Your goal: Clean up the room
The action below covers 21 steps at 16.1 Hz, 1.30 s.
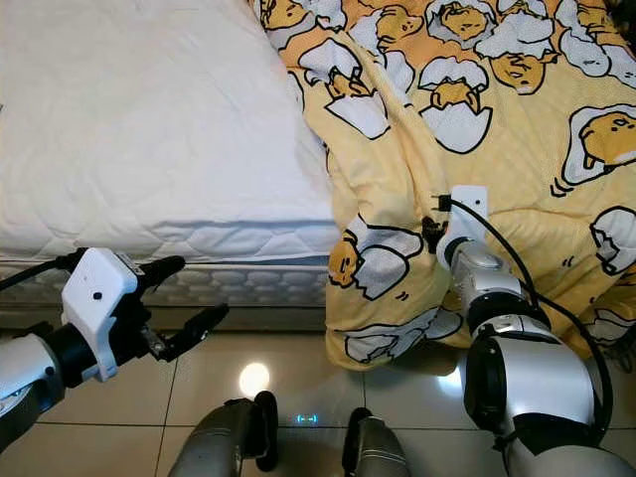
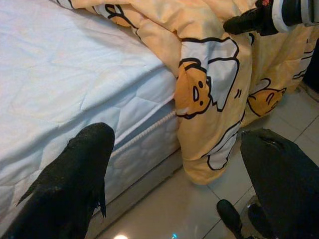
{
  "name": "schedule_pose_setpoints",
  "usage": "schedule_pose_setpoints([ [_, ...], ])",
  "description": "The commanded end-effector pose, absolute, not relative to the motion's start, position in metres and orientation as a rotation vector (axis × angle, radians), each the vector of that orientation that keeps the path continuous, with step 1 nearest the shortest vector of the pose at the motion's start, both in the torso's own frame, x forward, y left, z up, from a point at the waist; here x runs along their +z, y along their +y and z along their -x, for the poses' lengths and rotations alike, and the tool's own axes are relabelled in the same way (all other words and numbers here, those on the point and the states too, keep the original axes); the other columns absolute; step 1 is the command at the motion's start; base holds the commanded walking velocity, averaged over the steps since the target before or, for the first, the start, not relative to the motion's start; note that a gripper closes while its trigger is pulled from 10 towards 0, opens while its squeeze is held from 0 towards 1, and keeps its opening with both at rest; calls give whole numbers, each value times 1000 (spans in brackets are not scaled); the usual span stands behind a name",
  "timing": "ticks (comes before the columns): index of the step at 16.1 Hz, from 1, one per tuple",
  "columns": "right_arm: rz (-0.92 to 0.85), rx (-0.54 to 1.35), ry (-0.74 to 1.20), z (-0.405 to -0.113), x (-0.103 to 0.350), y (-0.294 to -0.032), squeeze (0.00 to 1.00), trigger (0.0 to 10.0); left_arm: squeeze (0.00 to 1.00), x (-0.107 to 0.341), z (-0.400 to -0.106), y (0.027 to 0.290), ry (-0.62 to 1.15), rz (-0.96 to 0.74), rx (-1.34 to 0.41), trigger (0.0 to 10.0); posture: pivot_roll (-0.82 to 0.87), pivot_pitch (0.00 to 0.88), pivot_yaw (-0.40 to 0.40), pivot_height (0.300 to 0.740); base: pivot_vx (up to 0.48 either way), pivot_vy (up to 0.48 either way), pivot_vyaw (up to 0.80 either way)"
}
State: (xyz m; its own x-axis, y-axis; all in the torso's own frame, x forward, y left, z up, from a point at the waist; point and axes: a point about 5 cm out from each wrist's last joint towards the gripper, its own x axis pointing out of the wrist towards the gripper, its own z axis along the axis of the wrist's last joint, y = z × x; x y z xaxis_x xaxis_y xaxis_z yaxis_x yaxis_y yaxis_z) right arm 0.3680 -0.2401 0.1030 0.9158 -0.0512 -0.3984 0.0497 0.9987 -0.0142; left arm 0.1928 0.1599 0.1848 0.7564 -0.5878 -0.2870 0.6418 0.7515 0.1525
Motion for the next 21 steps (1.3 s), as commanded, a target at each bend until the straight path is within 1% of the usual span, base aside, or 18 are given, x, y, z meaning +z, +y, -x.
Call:
schedule_pose_setpoints([
  [1,-8,-60,420,-366,102,-244,0,0,0,183,-191,159,239,-246,-680,10000,232,261,24,740,0,0,0],
  [6,-21,-23,415,-366,100,-240,0,0,0,177,-186,157,270,-228,-691,10000,208,242,21,740,0,0,0],
  [10,-51,132,372,-371,102,-213,0,0,0,166,-183,155,303,-191,-735,10000,137,183,14,740,0,0,0],
  [11,-84,236,339,-375,104,-191,0,0,0,163,-187,161,301,-197,-696,10000,107,156,21,740,0,0,0],
  [13,-127,376,298,-377,108,-157,0,0,0,163,-192,172,293,-198,-614,10000,96,139,22,740,0,0,0],
  [14,-159,492,272,-376,109,-126,0,0,0,164,-195,179,284,-203,-576,10000,93,131,20,740,0,0,0],
  [15,-171,556,261,-374,110,-109,0,0,0,165,-196,182,280,-212,-562,10000,94,126,19,740,0,0,0],
  [16,-188,663,249,-369,110,-78,0,0,0,166,-199,188,270,-233,-534,10000,96,125,18,740,0,0,0],
  [17,-188,725,243,-364,109,-61,0,0,0,167,-202,193,262,-243,-509,10000,99,126,17,740,0,0,0],
  [18,-181,924,230,-343,108,-8,0,0,0,176,-211,212,218,-271,-393,10000,108,123,18,740,0,0,0],
  [20,-171,1013,225,-332,108,14,0,0,0,181,-215,222,196,-278,-336,10000,108,122,18,740,0,0,0],
  [21,-148,1116,230,-315,103,37,0,0,0,187,-220,233,171,-280,-275,10000,114,125,17,740,0,0,0],
])
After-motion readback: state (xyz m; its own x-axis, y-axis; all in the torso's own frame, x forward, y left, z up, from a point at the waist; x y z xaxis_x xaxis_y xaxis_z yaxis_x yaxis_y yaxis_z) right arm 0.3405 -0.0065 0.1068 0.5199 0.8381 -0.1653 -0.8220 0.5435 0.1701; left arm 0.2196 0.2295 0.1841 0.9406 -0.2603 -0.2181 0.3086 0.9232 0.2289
